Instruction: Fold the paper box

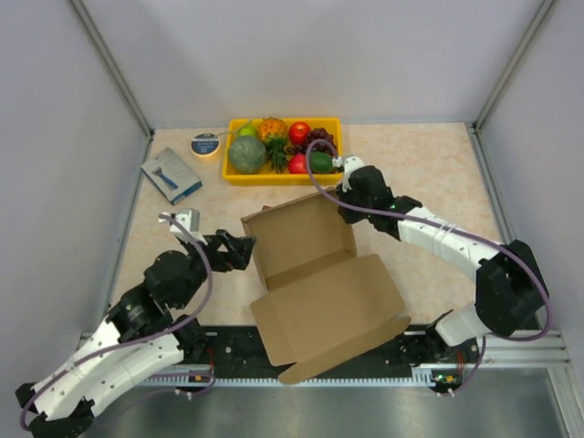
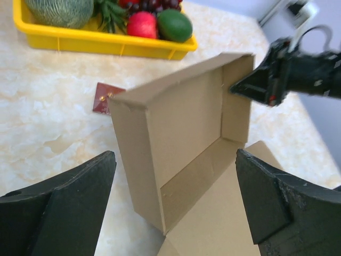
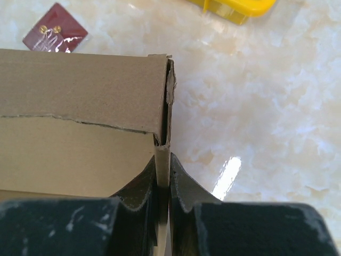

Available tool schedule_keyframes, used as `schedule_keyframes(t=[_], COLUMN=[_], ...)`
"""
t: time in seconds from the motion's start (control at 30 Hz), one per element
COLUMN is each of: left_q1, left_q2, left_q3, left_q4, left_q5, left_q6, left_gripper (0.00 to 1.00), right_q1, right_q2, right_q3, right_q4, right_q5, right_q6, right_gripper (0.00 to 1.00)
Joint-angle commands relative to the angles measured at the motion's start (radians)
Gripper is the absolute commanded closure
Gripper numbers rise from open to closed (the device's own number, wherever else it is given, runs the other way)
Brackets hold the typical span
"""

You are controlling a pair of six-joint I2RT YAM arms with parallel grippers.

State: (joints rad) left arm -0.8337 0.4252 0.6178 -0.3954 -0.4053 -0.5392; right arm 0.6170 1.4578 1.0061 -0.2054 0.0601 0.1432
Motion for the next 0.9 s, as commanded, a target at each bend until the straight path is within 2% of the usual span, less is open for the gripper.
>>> schedule_keyframes(t=[0.0,0.1,0.13,0.17,0.23,0.37,0.43,0.57,0.67,0.77,0.8,0.87], left_q1=[0.002,0.002,0.002,0.002,0.002,0.002,0.004,0.004,0.002,-0.002,-0.002,-0.004], left_q2=[-0.036,-0.002,0.012,0.042,0.075,0.072,0.035,-0.11,-0.178,-0.184,-0.183,-0.134], left_q3=[0.169,0.244,0.255,0.258,0.247,0.165,0.08,-0.093,-0.26,-0.361,-0.401,-0.46], left_q4=[-0.228,-0.318,-0.351,-0.377,-0.457,-0.476,-0.442,-0.404,-0.326,-0.255,-0.14,-0.013], left_q5=[0.005,0.112,0.229,0.274,0.365,0.544,0.608,0.686,0.749,0.74,0.732,0.741], left_q6=[-0.065,-0.125,-0.13,-0.155,-0.214,-0.344,-0.378,-0.618,-0.741,-0.772,-0.771,-0.813], left_gripper=[0.02,0.03,0.02,0.02,0.02,0.02,0.02,0.02,0.02,0.02,0.02,0.02], right_q1=[-0.011,-0.032,-0.037,-0.043,-0.057,-0.071,-0.082,-0.086,-0.088,-0.091,-0.091,-0.091], right_q2=[0.033,0.091,0.108,0.137,0.168,0.231,0.262,0.286,0.294,0.297,0.299,0.303], right_q3=[0.116,0.178,0.186,0.193,0.226,0.279,0.311,0.342,0.347,0.342,0.339,0.339], right_q4=[-0.176,-0.224,-0.229,-0.227,-0.229,-0.23,-0.236,-0.239,-0.239,-0.239,-0.238,-0.238], right_q5=[0.007,0.012,0.009,0.001,0.001,-0.003,-0.009,-0.011,-0.005,-0.006,-0.005,-0.005], right_q6=[-0.045,-0.07,-0.073,-0.08,-0.079,-0.079,-0.074,-0.065,-0.063,-0.06,-0.062,-0.059], right_gripper=[1.0,1.0,1.0,1.0,1.0,1.0,1.0,1.0,1.0,1.0,1.0,1.0])
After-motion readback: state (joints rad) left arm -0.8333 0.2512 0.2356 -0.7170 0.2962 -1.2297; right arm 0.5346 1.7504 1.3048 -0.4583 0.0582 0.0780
